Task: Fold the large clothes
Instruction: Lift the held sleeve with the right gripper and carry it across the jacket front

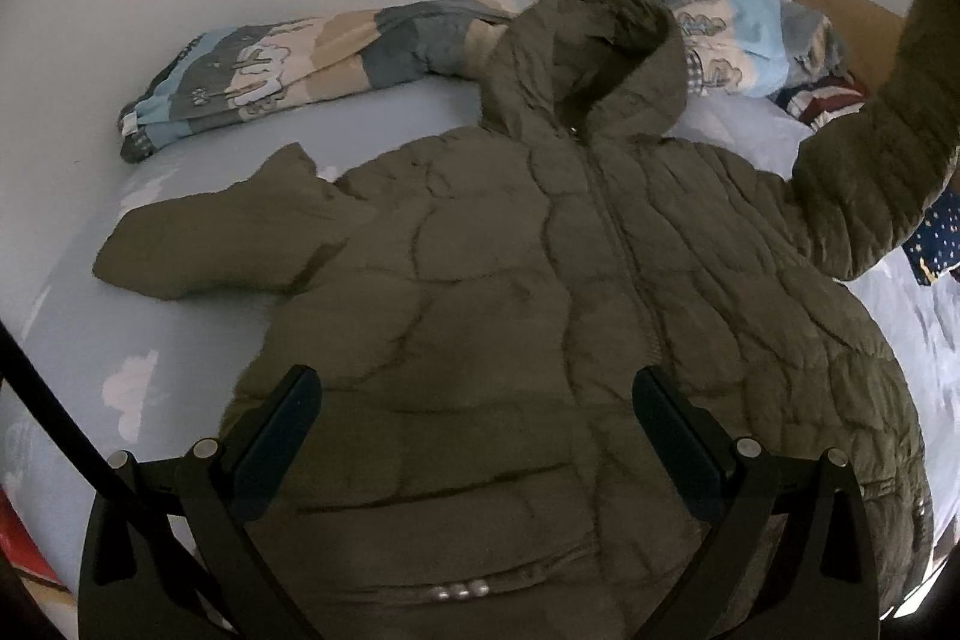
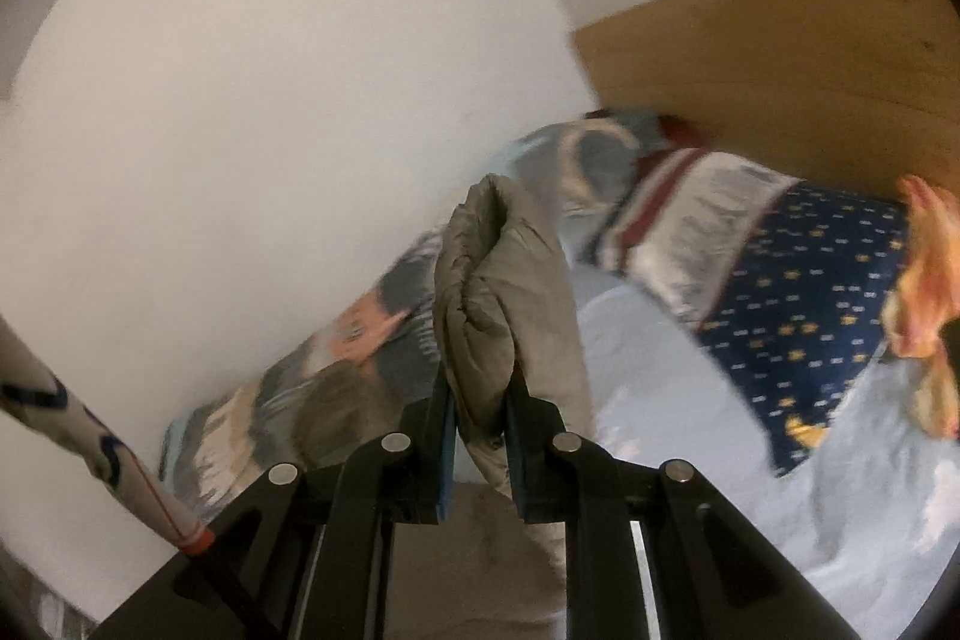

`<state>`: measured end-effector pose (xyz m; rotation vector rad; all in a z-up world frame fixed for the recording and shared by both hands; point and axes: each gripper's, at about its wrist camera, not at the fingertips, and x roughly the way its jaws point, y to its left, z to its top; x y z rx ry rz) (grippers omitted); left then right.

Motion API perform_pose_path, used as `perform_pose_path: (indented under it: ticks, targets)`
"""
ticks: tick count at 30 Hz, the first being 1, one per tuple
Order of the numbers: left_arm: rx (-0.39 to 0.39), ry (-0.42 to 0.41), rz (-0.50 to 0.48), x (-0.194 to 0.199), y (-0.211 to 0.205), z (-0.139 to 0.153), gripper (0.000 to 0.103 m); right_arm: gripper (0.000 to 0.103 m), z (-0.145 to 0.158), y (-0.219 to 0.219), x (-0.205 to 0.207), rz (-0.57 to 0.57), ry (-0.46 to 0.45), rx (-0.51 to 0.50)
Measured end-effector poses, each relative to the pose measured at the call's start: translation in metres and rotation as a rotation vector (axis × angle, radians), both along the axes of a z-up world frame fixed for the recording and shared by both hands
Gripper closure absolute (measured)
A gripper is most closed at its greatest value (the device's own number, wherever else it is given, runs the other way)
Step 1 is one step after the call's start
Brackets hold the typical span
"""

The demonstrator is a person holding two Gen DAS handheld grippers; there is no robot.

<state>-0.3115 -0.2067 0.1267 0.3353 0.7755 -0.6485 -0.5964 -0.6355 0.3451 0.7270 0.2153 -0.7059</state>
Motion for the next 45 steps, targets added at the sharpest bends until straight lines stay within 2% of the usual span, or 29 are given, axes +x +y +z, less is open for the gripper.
perform_pose_path:
  ticks: [5, 10, 18, 24, 27, 33, 45]
  targets:
    - [-0.018, -0.042, 0.033, 0.002, 0.019, 0.012, 0.000, 0.088, 0.012, 0.057, 0.054, 0.143, 0.000, -0.031]
    - [-0.038, -0.079, 0.078, 0.010, 0.041, 0.022, 0.000, 0.088, -0.003, 0.110, 0.113, 0.285, 0.024, -0.021]
    - [-0.065, -0.096, 0.133, 0.020, 0.068, 0.031, 0.000, 0.088, -0.072, 0.180, 0.205, 0.469, 0.124, 0.045]
    - [-0.079, -0.119, 0.158, 0.020, 0.081, 0.038, 0.000, 0.088, -0.130, 0.216, 0.255, 0.553, 0.221, 0.082]
    - [-0.085, -0.150, 0.161, 0.017, 0.085, 0.042, 0.000, 0.088, -0.153, 0.230, 0.273, 0.579, 0.255, 0.098]
    - [-0.097, -0.161, 0.169, 0.017, 0.094, 0.047, 0.000, 0.088, -0.192, 0.250, 0.298, 0.627, 0.296, 0.134]
    - [-0.093, -0.163, 0.160, 0.019, 0.096, 0.045, 0.000, 0.088, -0.228, 0.285, 0.320, 0.696, 0.371, 0.143]
